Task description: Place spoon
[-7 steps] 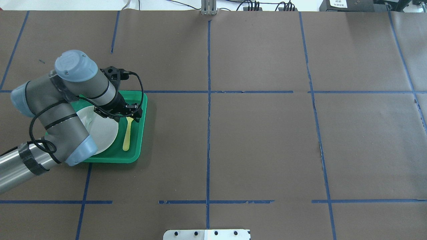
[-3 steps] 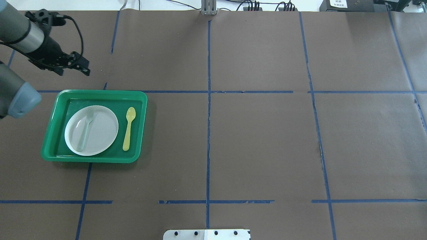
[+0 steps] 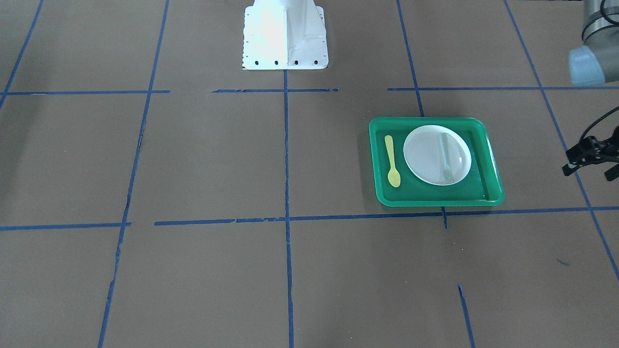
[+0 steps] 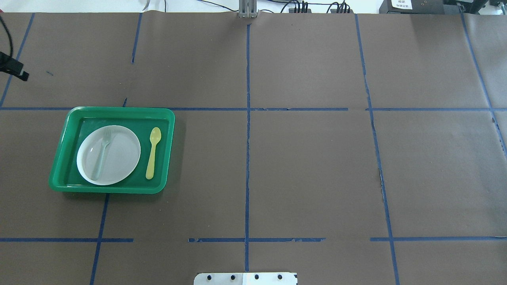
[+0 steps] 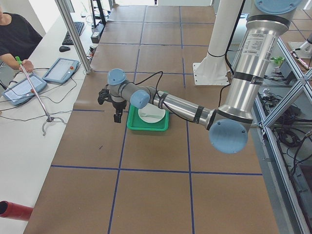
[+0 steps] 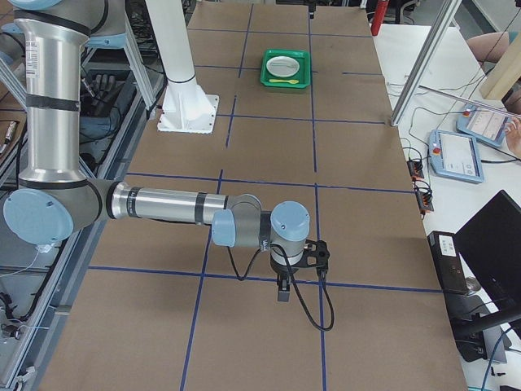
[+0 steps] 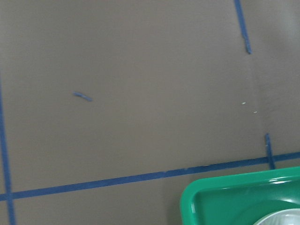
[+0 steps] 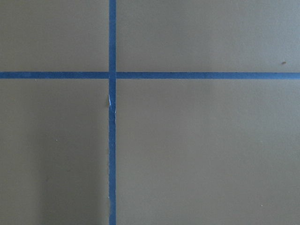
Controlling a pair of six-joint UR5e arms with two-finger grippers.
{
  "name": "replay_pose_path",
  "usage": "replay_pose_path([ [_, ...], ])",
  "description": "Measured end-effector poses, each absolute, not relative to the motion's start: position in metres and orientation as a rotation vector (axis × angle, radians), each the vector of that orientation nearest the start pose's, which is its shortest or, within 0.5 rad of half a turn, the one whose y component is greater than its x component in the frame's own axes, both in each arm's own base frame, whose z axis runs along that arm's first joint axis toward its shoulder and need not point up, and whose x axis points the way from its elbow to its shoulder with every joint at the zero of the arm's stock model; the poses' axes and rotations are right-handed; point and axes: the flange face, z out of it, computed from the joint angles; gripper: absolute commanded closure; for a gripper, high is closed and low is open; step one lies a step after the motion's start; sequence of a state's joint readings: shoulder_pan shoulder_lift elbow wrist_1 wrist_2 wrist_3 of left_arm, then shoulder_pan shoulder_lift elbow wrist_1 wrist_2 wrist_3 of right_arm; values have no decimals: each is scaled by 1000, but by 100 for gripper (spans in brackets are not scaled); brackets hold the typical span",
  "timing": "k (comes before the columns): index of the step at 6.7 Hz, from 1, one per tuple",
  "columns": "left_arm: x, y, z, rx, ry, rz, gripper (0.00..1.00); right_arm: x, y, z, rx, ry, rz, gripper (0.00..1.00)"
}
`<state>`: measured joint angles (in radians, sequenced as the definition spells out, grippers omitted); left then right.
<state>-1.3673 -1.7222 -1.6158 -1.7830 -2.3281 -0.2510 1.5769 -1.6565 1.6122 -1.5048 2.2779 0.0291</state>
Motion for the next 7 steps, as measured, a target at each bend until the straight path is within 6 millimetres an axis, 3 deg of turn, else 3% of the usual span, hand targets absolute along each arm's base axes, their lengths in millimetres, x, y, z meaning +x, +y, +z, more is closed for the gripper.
replay_pose_path([
  [2,-42,-548,606,240,768,145,3,71,-456,677,12,-707,26,0],
  [3,-73,-530,639,226,755,147,1,71,-457,677,13,-707,26,0],
  [4,-87,-515,658,190,756,134,0,71,-456,677,13,-707,26,0],
  [5,-92,-505,665,159,759,118,0,71,-456,677,12,-707,26,0],
  [7,-92,-457,690,121,764,106,0,71,-456,678,11,-707,27,0],
])
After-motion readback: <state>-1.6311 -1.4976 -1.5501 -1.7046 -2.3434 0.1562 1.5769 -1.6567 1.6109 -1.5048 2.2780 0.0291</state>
